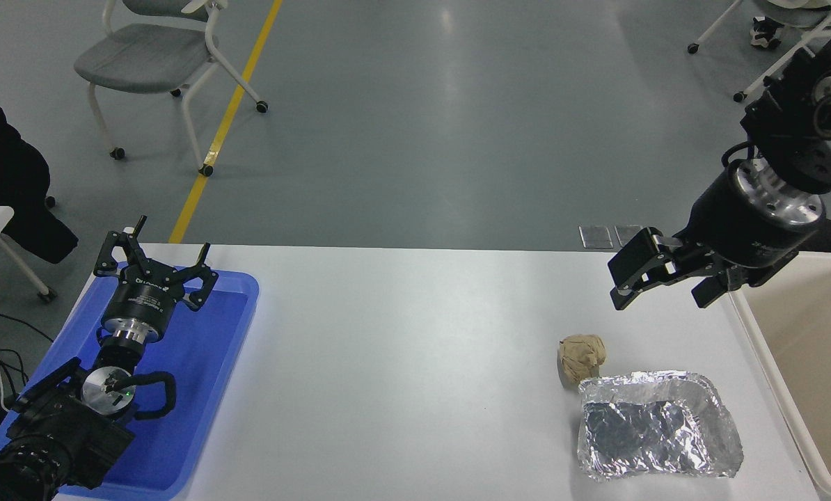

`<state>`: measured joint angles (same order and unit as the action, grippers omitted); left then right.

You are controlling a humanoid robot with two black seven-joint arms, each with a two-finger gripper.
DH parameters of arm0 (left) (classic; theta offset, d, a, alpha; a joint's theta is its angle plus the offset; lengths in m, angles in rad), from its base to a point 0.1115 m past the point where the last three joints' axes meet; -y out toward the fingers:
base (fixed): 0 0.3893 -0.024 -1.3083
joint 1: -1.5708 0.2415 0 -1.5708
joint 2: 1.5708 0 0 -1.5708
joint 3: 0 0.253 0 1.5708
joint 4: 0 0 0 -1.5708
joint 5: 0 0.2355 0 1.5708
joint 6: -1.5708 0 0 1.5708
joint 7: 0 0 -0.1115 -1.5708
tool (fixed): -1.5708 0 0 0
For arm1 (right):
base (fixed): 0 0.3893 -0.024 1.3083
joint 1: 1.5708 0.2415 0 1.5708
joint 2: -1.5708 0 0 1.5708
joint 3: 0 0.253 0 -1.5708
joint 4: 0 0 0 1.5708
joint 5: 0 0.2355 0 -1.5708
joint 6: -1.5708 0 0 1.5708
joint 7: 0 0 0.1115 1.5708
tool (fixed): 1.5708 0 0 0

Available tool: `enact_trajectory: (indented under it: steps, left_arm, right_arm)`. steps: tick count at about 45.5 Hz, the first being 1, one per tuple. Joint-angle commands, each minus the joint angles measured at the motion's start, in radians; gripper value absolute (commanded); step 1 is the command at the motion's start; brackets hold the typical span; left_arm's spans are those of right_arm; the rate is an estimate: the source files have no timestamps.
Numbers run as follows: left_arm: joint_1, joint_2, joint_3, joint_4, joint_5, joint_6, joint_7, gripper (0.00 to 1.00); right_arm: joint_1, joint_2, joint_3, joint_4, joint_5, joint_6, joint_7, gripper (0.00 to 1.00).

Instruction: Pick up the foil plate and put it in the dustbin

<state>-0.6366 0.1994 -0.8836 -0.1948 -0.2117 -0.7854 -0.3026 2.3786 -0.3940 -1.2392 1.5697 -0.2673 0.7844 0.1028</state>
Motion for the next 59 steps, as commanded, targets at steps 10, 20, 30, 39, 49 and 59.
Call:
enact_trajectory:
  steps: [10,20,30,39,49,59]
  left_arm:
    - [0.0,0.0,0.0,0.0,0.0,0.0,0.0,1.0]
    - [0.0,0.0,0.0,0.0,0.0,0.0,0.0,1.0]
    - [0.0,0.0,0.0,-0.003,0.0,0.0,0.0,1.0]
    - [0.0,0.0,0.0,0.0,0.0,0.0,0.0,1.0]
    - [0.0,0.0,0.0,0.0,0.0,0.0,0.0,1.0]
    - [0.0,0.0,0.0,0.0,0.0,0.0,0.0,1.0]
  right_arm:
    - [-0.056,-0.034,-0.009,-0.045,-0.026,0.001,0.0,1.0]
    - [-0.243,-0.135,0.02,-0.14,-0.211,-0.005,0.001,1.0]
    - [-0.533,-0.292,0.185,-0.278,-0.424,-0.036,0.002,1.0]
    - [-0.82,-0.332,0.417,-0.457,-0.57,-0.037,0.003,1.0]
    - [-1.071,-0.324,0.619,-0.603,-0.676,-0.063,0.005,1.0]
    - [-1.222,-0.302,0.664,-0.648,-0.714,-0.188,0.005,1.0]
